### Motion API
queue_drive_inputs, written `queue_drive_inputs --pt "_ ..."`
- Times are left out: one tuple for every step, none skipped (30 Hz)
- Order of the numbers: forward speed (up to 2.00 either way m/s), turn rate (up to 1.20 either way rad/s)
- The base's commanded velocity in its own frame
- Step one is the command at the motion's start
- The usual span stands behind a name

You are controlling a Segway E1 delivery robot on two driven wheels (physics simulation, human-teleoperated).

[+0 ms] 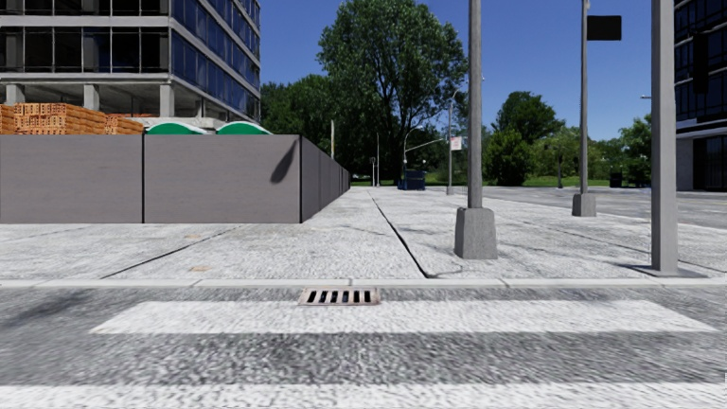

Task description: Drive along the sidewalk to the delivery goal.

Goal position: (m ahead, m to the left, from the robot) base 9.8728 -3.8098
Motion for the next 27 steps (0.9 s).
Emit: queue_drive_inputs --pt "2.00 0.00" --pt "2.00 0.00" --pt "2.00 0.00" --pt "2.00 0.00" --pt "2.00 0.00" --pt "2.00 0.00" --pt "2.00 0.00" --pt "2.00 0.00" --pt "2.00 0.00" --pt "2.00 0.00" --pt "2.00 0.00" --pt "2.00 0.00" --pt "2.00 0.00" --pt "2.00 0.00" --pt "2.00 0.00" --pt "2.00 0.00" --pt "2.00 0.00" --pt "2.00 0.00" --pt "2.00 0.00" --pt "2.00 0.00" --pt "2.00 0.00" --pt "2.00 0.00" --pt "2.00 0.00" --pt "2.00 0.00" --pt "2.00 0.00" --pt "2.00 0.00" --pt "2.00 0.00"
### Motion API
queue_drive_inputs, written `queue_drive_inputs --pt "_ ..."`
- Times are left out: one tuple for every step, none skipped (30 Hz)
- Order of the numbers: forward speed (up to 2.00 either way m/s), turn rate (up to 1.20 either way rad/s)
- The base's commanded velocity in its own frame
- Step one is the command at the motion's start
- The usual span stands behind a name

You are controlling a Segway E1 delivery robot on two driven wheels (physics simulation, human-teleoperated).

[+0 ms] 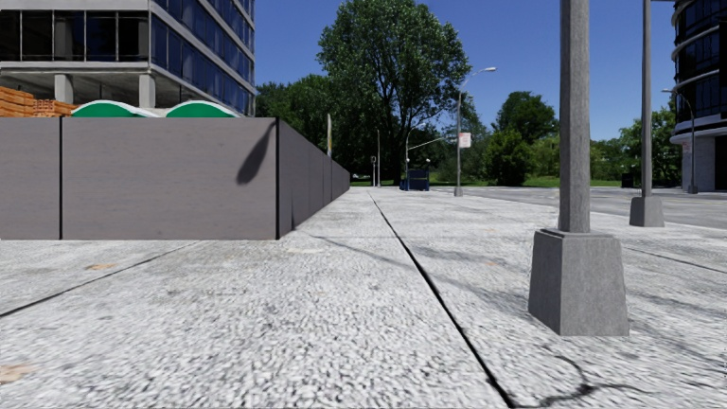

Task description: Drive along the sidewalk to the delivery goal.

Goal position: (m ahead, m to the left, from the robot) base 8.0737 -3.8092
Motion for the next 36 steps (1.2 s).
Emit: queue_drive_inputs --pt "2.00 0.00" --pt "2.00 0.00" --pt "2.00 0.00" --pt "2.00 0.00" --pt "2.00 0.00" --pt "1.97 0.00" --pt "1.90 0.00" --pt "1.90 0.00" --pt "1.82 0.00" --pt "1.78 0.00" --pt "1.78 0.00" --pt "1.77 0.00" --pt "1.77 0.00" --pt "1.77 0.00" --pt "1.77 0.00" --pt "1.77 0.00" --pt "1.77 0.00" --pt "1.77 0.00" --pt "1.77 0.00" --pt "1.77 0.00" --pt "1.77 0.00" --pt "1.77 0.00" --pt "1.77 0.00" --pt "1.77 0.00" --pt "1.77 0.00" --pt "1.77 0.00" --pt "1.77 0.00" --pt "1.77 0.00" --pt "1.77 0.00" --pt "1.77 0.00" --pt "1.77 0.00" --pt "1.77 0.00" --pt "1.77 -0.08" --pt "1.77 -0.17" --pt "1.77 -0.35" --pt "1.77 -0.51"
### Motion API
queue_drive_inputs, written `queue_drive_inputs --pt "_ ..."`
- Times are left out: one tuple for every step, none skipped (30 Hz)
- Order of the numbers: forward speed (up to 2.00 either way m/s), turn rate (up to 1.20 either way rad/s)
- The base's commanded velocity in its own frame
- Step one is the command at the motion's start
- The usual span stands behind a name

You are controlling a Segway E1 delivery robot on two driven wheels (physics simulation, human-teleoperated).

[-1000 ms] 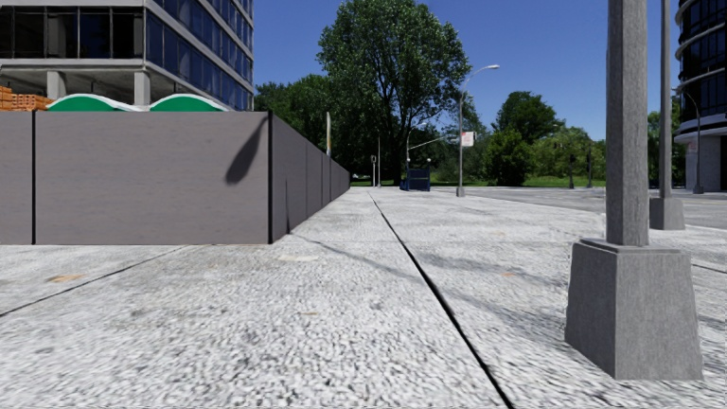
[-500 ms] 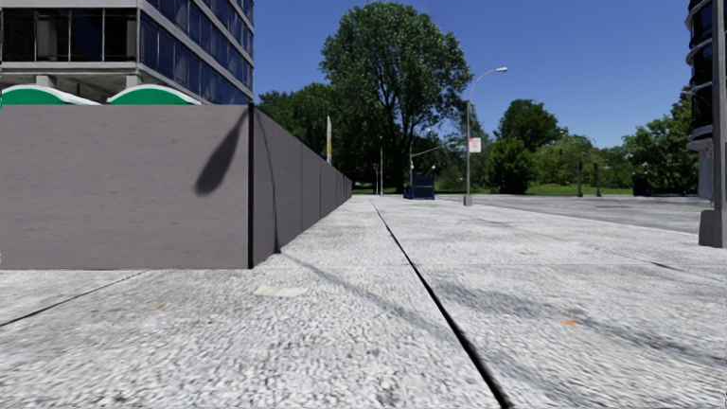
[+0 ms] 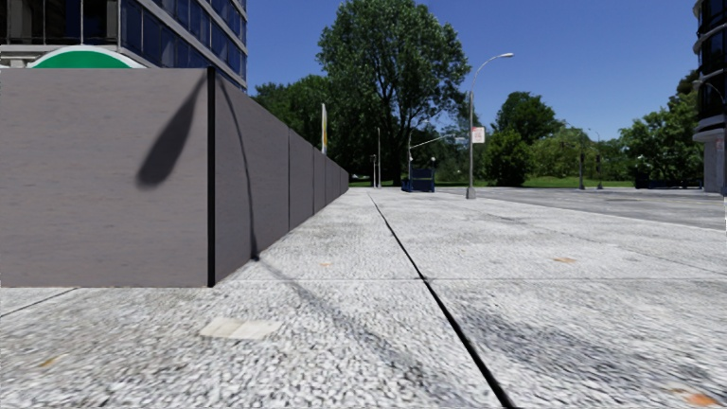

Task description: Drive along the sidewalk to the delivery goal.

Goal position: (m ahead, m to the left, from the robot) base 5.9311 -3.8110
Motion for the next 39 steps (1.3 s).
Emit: queue_drive_inputs --pt "1.77 -0.56" --pt "1.77 -0.56" --pt "1.77 -0.58" --pt "1.75 -0.58" --pt "1.67 -0.58" --pt "1.64 -0.58" --pt "1.63 -0.58" --pt "1.63 -0.58" --pt "1.63 -0.58" --pt "1.62 -0.58" --pt "1.61 -0.58" --pt "1.61 -0.58" --pt "1.61 -0.58" --pt "1.61 -0.58" --pt "1.61 -0.58" --pt "1.61 -0.58" --pt "1.60 -0.58" --pt "1.60 -0.58" --pt "1.60 -0.58" --pt "1.60 -0.58" --pt "1.60 -0.58" --pt "1.60 -0.58" --pt "1.60 -0.58" --pt "1.60 -0.58" --pt "1.60 -0.58" --pt "1.60 -0.58" --pt "1.60 -0.58" --pt "1.60 -0.58" --pt "1.60 -0.58" --pt "1.60 -0.58" --pt "1.60 -0.58" --pt "1.60 -0.58" --pt "1.60 -0.58" --pt "1.60 -0.58" --pt "1.60 -0.58" --pt "1.60 -0.58" --pt "1.60 -0.58" --pt "1.60 -0.58" --pt "1.60 -0.58"
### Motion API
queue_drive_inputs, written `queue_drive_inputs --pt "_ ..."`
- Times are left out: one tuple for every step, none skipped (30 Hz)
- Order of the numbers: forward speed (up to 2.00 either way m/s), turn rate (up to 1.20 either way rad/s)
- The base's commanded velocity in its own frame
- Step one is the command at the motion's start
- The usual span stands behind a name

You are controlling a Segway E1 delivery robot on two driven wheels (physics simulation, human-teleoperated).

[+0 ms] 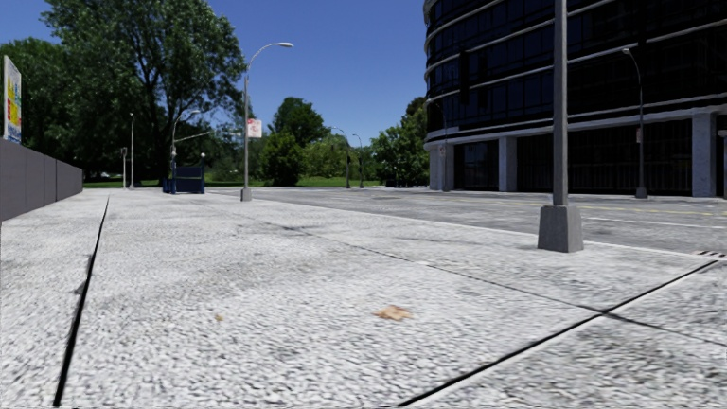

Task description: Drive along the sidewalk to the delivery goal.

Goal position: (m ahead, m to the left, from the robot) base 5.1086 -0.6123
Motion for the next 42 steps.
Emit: queue_drive_inputs --pt "1.60 -0.58" --pt "1.60 -0.58" --pt "1.60 -0.58" --pt "1.60 -0.58" --pt "1.60 -0.54" --pt "1.60 -0.54" --pt "1.60 -0.50" --pt "1.60 -0.06" --pt "1.60 0.00" --pt "1.60 0.00" --pt "1.60 0.00" --pt "1.60 0.00" --pt "1.60 0.00" --pt "1.60 0.00" --pt "1.60 0.00" --pt "1.60 0.00" --pt "1.60 0.00" --pt "1.60 0.00" --pt "1.60 0.00" --pt "1.60 0.00" --pt "1.60 0.00" --pt "1.60 0.00" --pt "1.60 0.00" --pt "1.60 0.00" --pt "1.61 0.00" --pt "1.61 -0.13" --pt "1.59 -0.18" --pt "1.56 -0.20" --pt "1.51 -0.27" --pt "1.51 -0.27" --pt "1.47 -0.33" --pt "1.44 -0.39" --pt "1.43 -0.42" --pt "1.43 -0.43" --pt "1.42 -0.44" --pt "1.42 -0.44" --pt "1.42 -0.44" --pt "1.42 -0.44" --pt "1.42 -0.44" --pt "1.42 -0.44" --pt "1.42 -0.44" --pt "1.42 -0.44"
